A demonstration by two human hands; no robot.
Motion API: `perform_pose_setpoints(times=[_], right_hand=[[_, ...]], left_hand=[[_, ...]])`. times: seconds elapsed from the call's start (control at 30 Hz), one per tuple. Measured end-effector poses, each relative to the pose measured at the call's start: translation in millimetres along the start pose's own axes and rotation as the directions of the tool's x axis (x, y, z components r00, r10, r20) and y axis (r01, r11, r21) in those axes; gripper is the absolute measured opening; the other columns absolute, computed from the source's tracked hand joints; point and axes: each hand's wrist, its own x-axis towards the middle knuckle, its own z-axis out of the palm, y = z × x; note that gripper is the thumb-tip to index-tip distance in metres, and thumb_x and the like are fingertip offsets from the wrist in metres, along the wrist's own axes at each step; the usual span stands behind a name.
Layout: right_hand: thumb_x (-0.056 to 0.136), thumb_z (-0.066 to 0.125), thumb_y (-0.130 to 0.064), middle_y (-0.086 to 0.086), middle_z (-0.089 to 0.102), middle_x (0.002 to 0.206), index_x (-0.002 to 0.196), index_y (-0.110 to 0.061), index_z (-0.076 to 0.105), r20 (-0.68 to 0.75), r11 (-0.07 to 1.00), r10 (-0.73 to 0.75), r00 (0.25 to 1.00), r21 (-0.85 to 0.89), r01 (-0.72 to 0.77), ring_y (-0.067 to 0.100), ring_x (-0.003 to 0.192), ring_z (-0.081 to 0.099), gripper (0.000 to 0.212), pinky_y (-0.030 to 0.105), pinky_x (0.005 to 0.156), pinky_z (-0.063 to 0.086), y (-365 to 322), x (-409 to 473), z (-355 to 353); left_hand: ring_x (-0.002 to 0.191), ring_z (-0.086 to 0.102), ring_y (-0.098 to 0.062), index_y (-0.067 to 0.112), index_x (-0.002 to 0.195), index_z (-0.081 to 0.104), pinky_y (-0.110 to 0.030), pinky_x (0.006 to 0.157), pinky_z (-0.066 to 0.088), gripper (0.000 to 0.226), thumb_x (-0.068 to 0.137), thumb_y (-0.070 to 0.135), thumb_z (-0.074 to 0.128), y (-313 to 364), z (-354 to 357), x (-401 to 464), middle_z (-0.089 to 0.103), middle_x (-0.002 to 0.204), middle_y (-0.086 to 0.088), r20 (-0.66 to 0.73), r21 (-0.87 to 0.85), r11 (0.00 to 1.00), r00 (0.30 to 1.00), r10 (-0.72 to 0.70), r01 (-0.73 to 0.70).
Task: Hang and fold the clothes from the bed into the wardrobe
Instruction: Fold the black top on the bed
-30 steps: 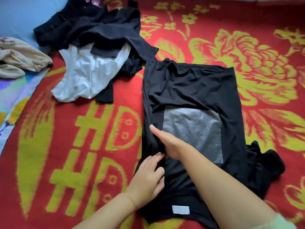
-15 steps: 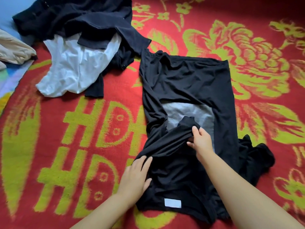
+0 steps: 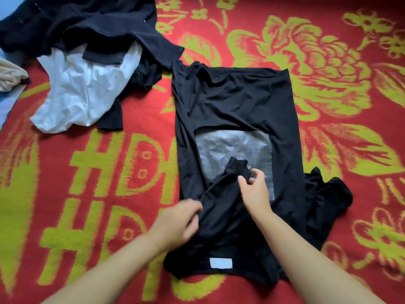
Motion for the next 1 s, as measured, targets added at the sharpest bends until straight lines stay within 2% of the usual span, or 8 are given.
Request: perform_pose_setpoints(times=[0.1,0.23,0.3,0.37,0.53,0.73,0.9,1.0], right_hand=[[0.093,0.055,-0.032,0.001,0.057,0.106,0.134,-0.015,0.031,0.039,1.000,0.006,0.999,-0.009,-0.006,0.020,0.099,0.056,0.051,0.028,0.080,0.041,2.3,-20.3,8.3],[0.087,0.062,-0.038,0.003,0.063,0.097,0.114,-0.010,0.045,0.190,0.958,0.263,0.946,0.067,-0.280,0.021,0.092,0.062,0.042,0.038,0.084,0.055,28.0,-53.2,26.1],[0.090,0.060,-0.030,0.008,0.066,0.102,0.100,-0.009,0.053,0.436,0.909,0.330,0.837,0.090,-0.406,0.021,0.087,0.067,0.025,0.029,0.074,0.058,38.6,-74.8,37.8],[0.094,0.053,-0.019,0.009,0.063,0.093,0.090,-0.014,0.049,0.548,0.901,0.303,0.780,0.102,-0.422,0.021,0.082,0.069,0.008,0.020,0.065,0.053,47.1,-89.6,50.3],[0.095,0.041,-0.014,0.009,0.056,0.090,0.076,-0.017,0.043,0.476,0.875,0.265,0.839,0.246,-0.416,0.021,0.088,0.067,0.020,0.025,0.074,0.056,49.1,-96.7,74.2],[0.097,0.026,-0.008,0.012,0.064,0.090,0.079,-0.013,0.043,0.623,0.882,0.384,0.681,-0.030,-0.470,0.010,0.054,0.064,0.025,0.017,0.048,0.049,30.4,-105.8,77.5],[0.093,0.041,-0.010,0.000,0.069,0.078,0.084,-0.014,0.057,0.135,0.992,0.107,0.985,0.055,-0.115,0.009,0.054,0.061,0.019,0.015,0.052,0.043,31.5,-79.1,11.2],[0.093,0.044,-0.006,0.002,0.065,0.099,0.096,-0.016,0.058,-0.293,0.997,-0.072,0.953,-0.036,0.064,0.012,0.085,0.059,0.018,0.018,0.071,0.038,41.9,-51.9,-66.0]], left_hand=[[0.100,0.058,-0.027,0.013,0.119,0.056,-0.035,0.076,0.052,0.047,0.074,0.006,0.046,-23.7,-19.2,71.8,0.060,0.110,-0.011,-0.112,0.220,0.975,0.994,-0.008,0.033],[0.146,0.008,-0.024,0.019,0.132,0.049,-0.051,0.117,0.005,0.046,0.087,0.009,0.047,-33.7,-26.8,131.7,0.019,0.156,-0.009,0.417,0.585,0.806,0.885,-0.208,-0.086],[0.140,0.022,-0.022,0.021,0.124,0.056,-0.053,0.116,-0.002,0.034,0.092,0.016,0.044,-36.5,-34.9,141.1,0.036,0.144,-0.004,0.495,0.644,0.745,0.836,-0.237,-0.170],[0.127,0.037,-0.022,0.021,0.119,0.059,-0.056,0.116,0.003,0.030,0.093,0.016,0.043,-45.9,-50.0,141.6,0.048,0.124,-0.002,0.475,0.713,0.666,0.850,-0.227,-0.221],[0.126,0.032,-0.028,0.019,0.120,0.058,-0.063,0.113,0.003,0.035,0.089,0.010,0.044,-81.6,-85.6,127.1,0.042,0.123,-0.007,0.376,0.858,0.500,0.806,-0.457,-0.116],[0.140,0.019,-0.028,0.012,0.136,0.035,-0.061,0.112,0.003,0.046,0.089,0.010,0.037,-63.3,-45.9,96.5,0.028,0.146,-0.014,0.196,0.806,0.586,0.901,-0.388,0.077],[0.139,0.032,-0.033,-0.005,0.141,0.036,-0.055,0.111,0.021,0.061,0.087,0.024,0.036,-32.4,3.1,58.1,0.035,0.148,-0.023,-0.026,0.629,0.763,0.985,-0.168,0.147],[0.138,0.032,-0.037,-0.005,0.142,0.033,-0.051,0.108,0.032,0.073,0.088,0.034,0.061,-16.7,32.3,44.0,0.030,0.149,-0.027,0.084,0.540,0.811,0.945,-0.317,0.224]])
